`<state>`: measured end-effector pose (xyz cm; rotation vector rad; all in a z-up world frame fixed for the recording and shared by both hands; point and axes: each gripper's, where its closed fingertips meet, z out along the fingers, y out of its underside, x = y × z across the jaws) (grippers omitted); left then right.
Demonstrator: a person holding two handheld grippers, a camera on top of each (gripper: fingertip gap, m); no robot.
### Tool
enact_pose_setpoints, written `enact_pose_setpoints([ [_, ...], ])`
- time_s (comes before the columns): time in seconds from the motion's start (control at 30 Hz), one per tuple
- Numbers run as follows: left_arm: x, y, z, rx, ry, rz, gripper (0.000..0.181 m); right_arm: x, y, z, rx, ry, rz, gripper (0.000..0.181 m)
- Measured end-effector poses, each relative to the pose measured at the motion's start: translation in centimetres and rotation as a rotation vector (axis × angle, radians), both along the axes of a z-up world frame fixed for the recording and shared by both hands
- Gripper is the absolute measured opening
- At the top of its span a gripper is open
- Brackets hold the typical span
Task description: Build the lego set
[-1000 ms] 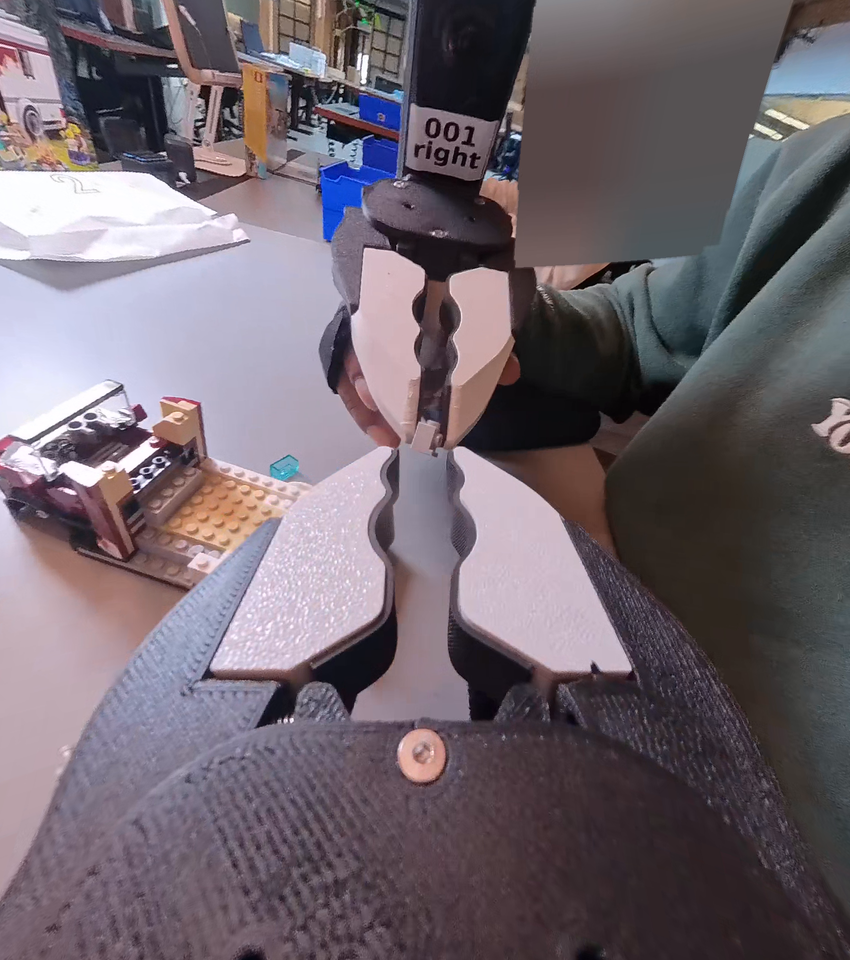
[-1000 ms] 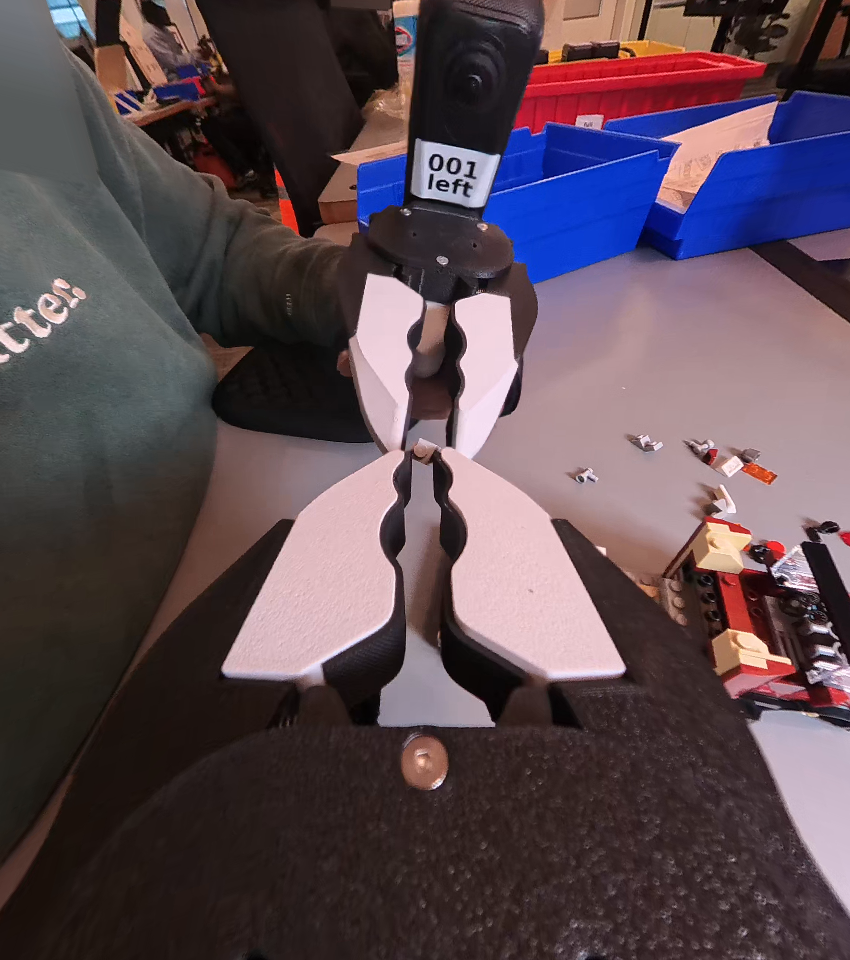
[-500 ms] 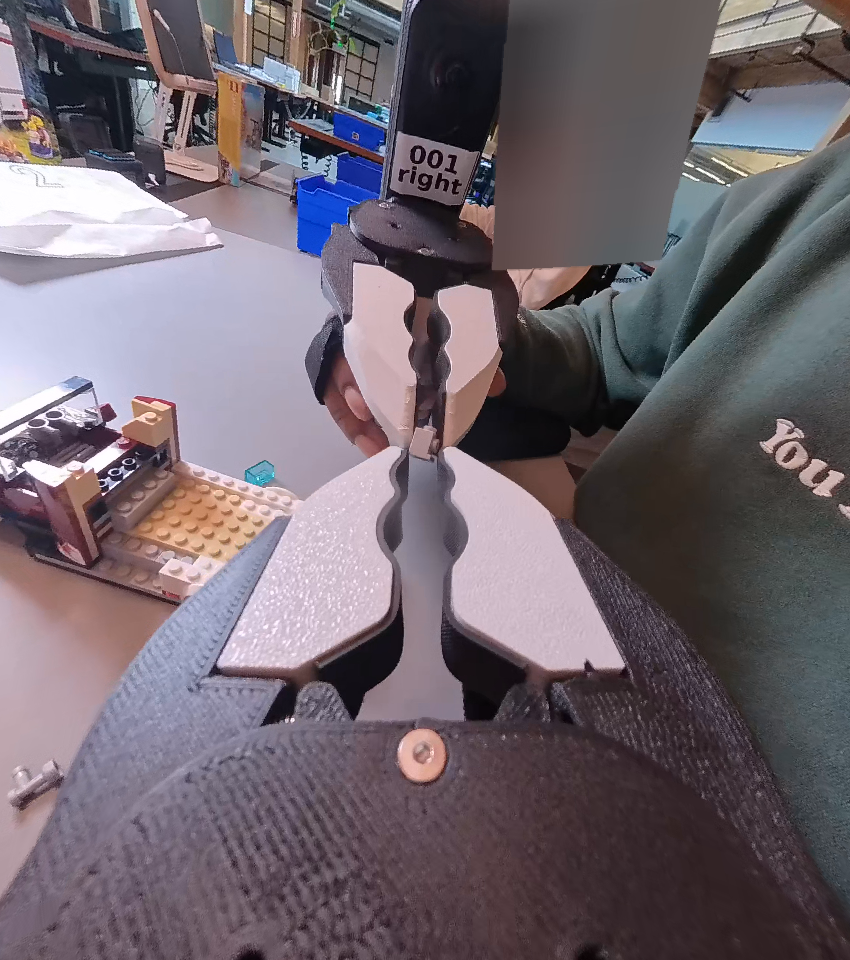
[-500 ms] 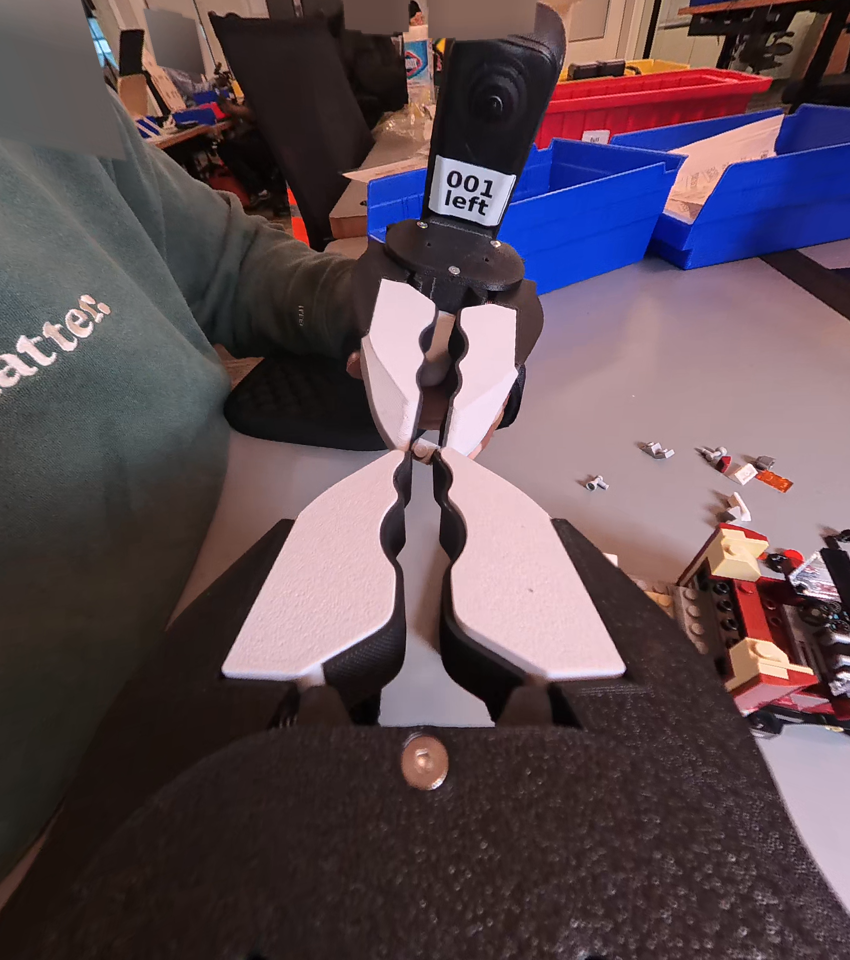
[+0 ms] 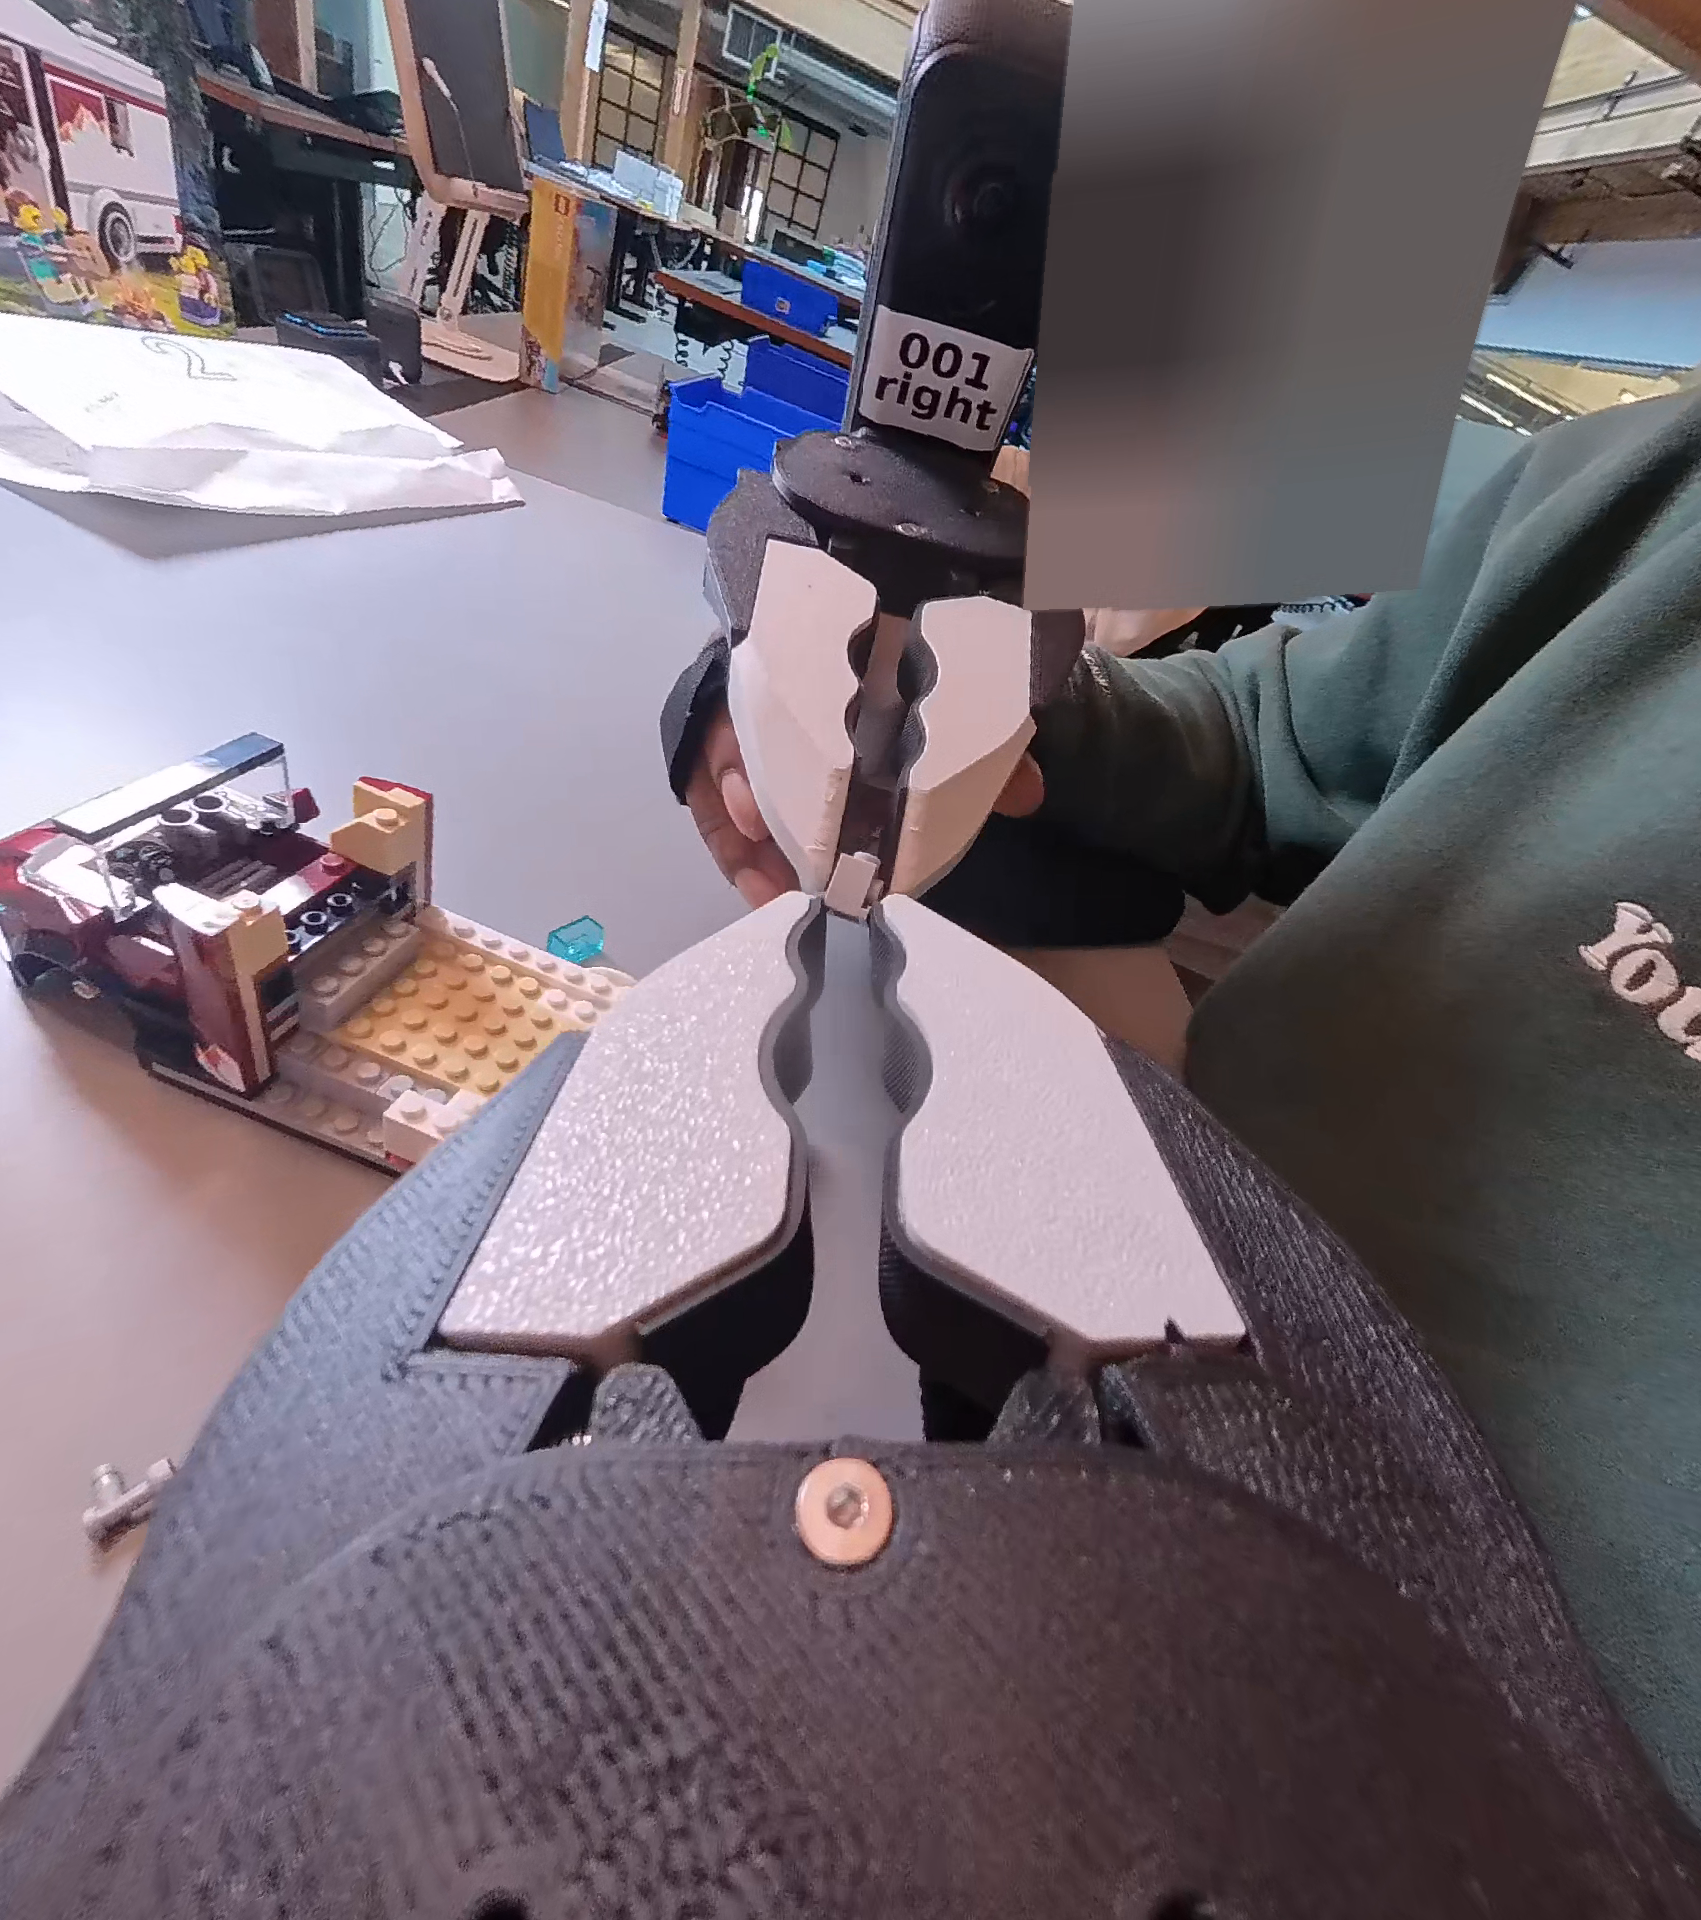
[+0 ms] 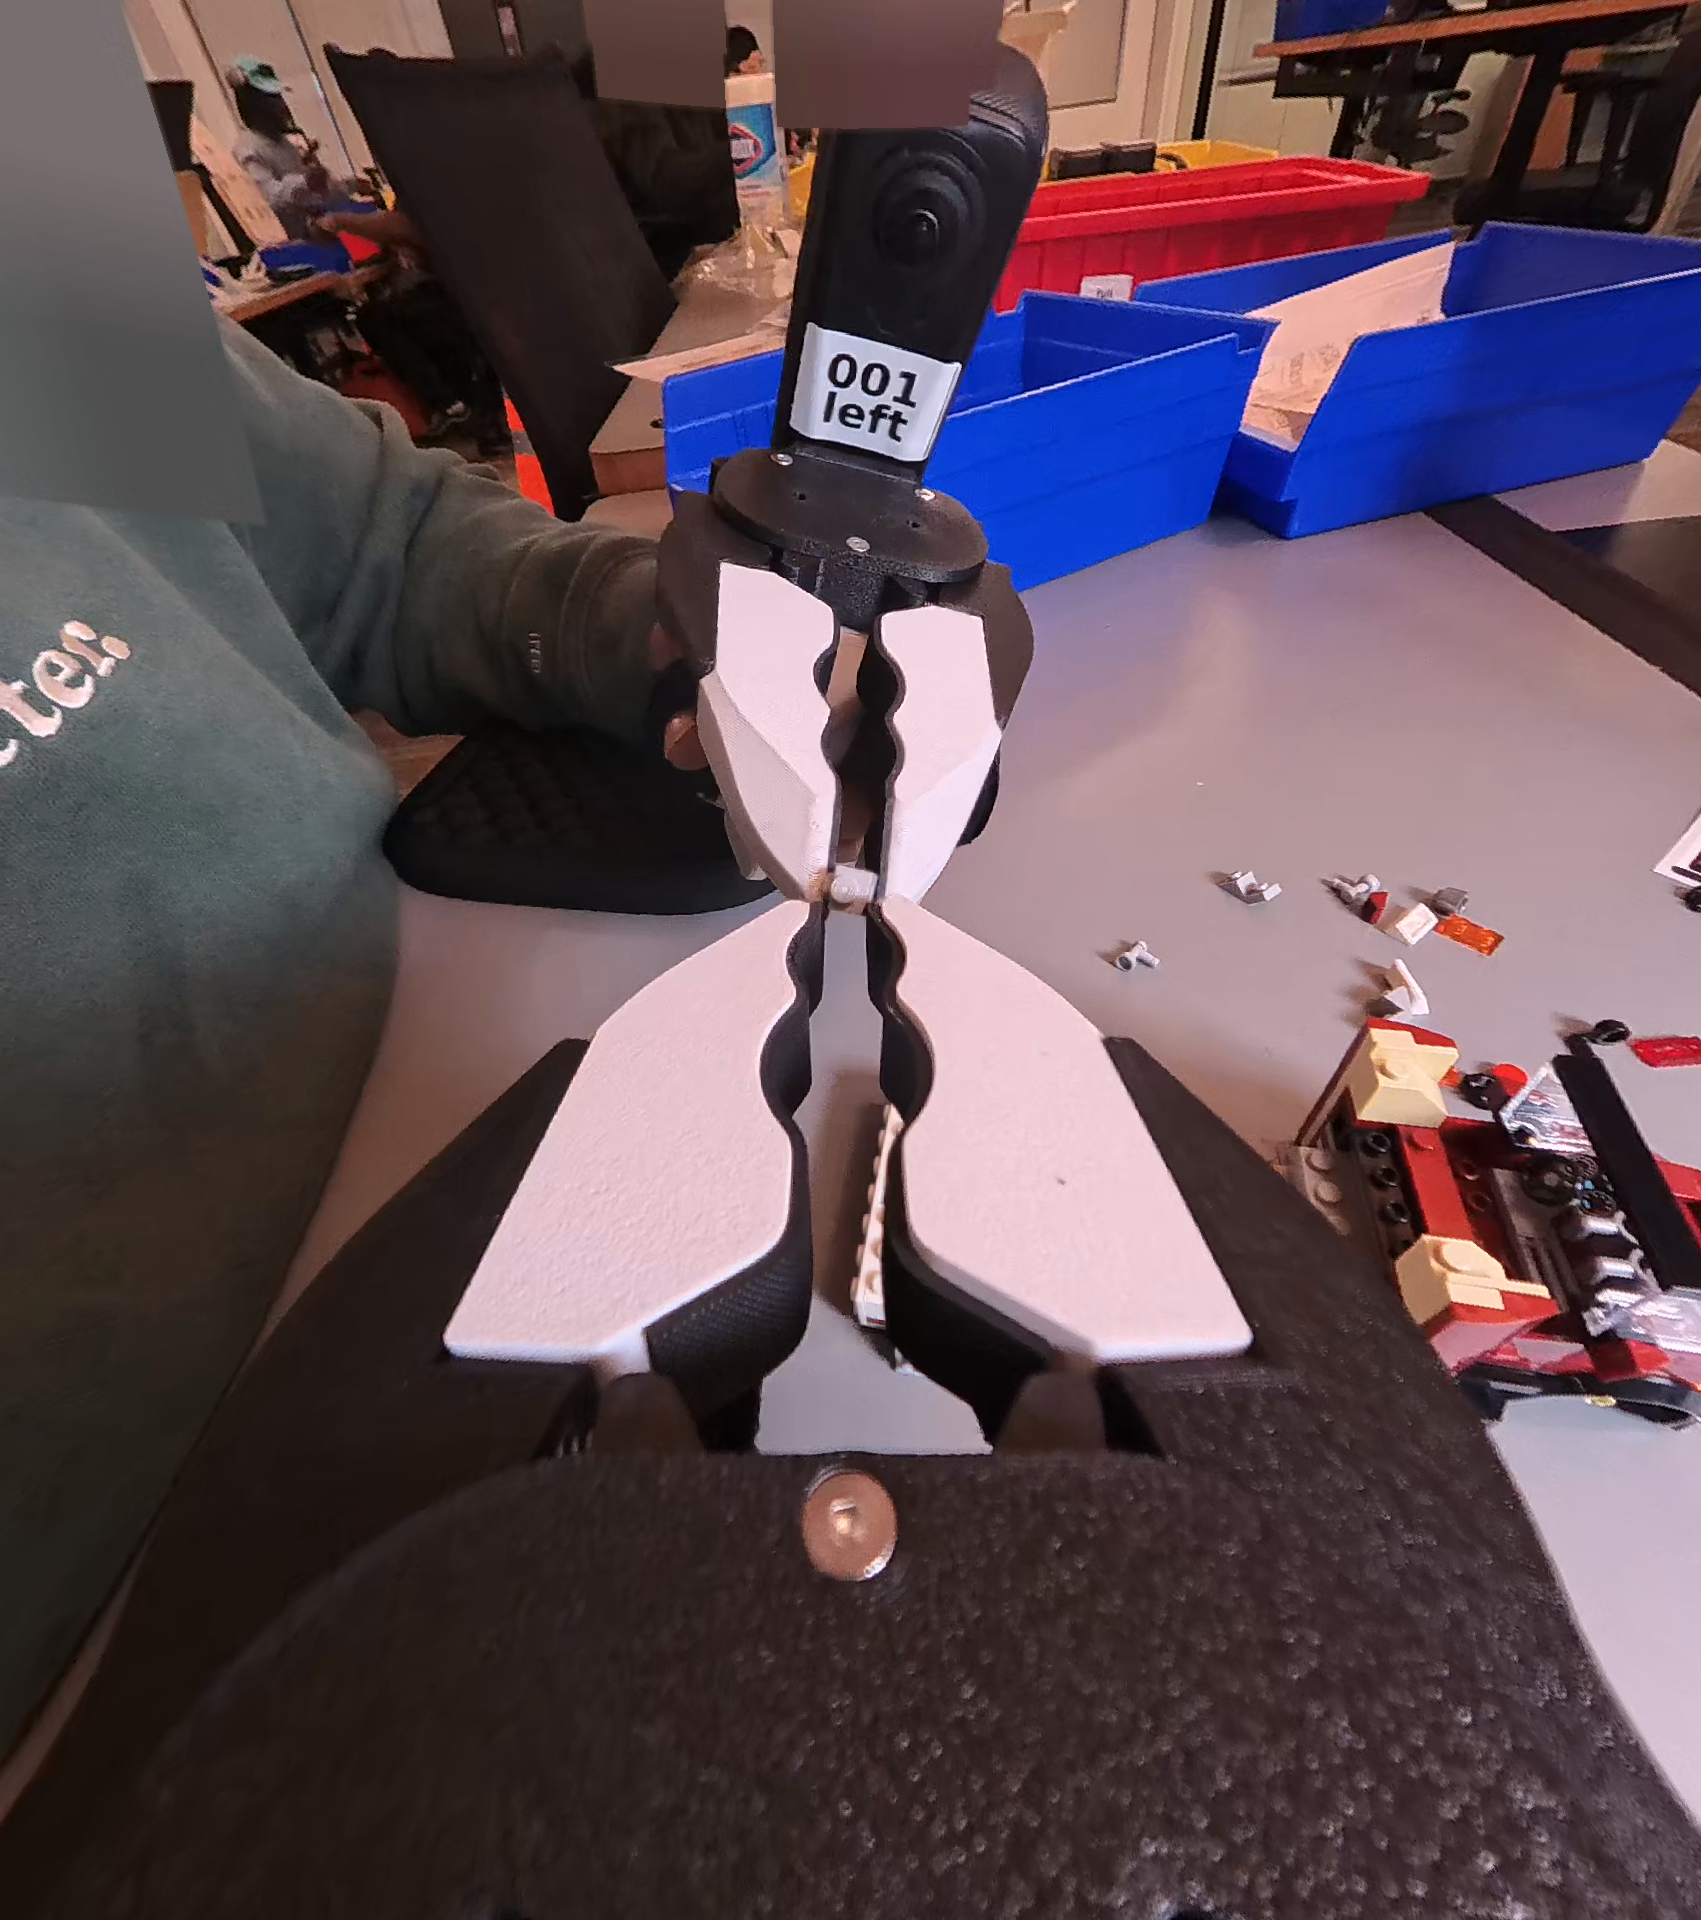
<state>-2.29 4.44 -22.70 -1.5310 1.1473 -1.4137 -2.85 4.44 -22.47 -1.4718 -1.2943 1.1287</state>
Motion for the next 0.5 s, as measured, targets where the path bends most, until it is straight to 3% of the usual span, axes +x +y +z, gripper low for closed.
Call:
enact_pose_setpoints([
  [0.5, 0.0, 0.8, -1.1, 0.009, 0.052, 0.045, 0.008, -0.2, 1.0, -0.7, -0.032, -0.046, -0.067, 0.007],
])
